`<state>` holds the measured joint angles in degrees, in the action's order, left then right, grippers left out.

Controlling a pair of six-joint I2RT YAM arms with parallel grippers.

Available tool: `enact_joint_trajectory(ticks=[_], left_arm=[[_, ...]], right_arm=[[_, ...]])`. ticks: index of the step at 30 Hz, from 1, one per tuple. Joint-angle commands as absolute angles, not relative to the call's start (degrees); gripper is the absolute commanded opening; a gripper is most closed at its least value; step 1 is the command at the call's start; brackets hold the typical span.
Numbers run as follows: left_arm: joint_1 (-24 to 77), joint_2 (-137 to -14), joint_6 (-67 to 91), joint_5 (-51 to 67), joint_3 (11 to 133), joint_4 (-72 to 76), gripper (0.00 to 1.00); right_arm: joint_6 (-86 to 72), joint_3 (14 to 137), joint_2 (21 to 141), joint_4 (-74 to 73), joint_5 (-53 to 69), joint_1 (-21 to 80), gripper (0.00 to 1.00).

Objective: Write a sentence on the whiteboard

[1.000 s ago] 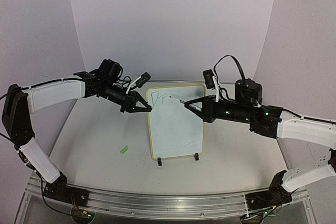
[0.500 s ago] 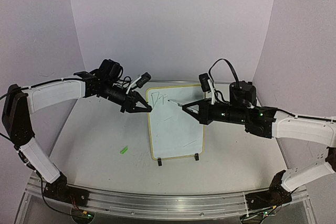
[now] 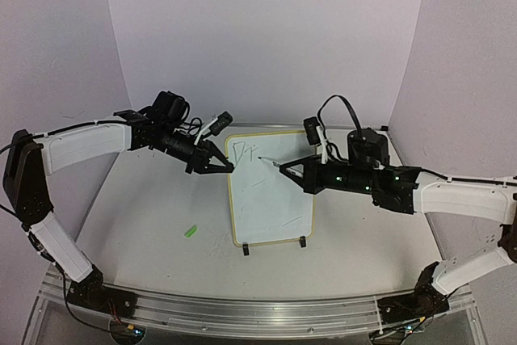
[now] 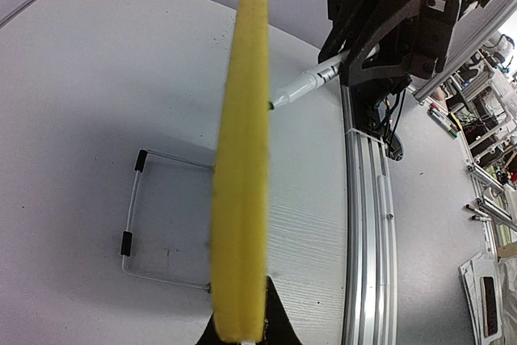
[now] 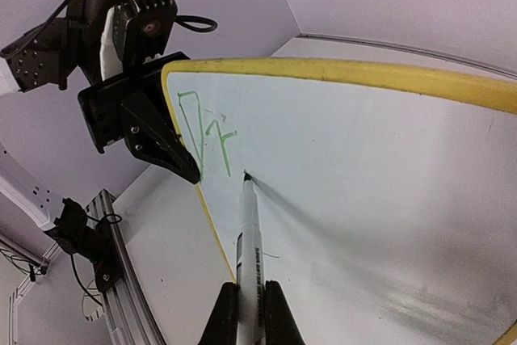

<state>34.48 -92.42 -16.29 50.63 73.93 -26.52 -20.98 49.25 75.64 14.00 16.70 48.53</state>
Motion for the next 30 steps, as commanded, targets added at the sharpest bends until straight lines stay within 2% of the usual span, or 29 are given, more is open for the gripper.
enact_joint_trajectory(ticks=[1,11,30], left_arm=[[36.77,-95.19,-18.27,45.66,73.56,-31.03,0.0],[36.78,-95.32,-18.27,45.71,73.58,-31.05,0.0],[36.97,-95.37,-18.39,45.77,73.59,-31.25,0.0]], right_arm=[[-21.54,47.32,72.91,15.64,12.08,48.06,0.0],[-20.54,47.9,71.72,15.73,10.66,47.59,0.0],[-19.97,51.56,78.05,17.23,13.53,47.38,0.0]])
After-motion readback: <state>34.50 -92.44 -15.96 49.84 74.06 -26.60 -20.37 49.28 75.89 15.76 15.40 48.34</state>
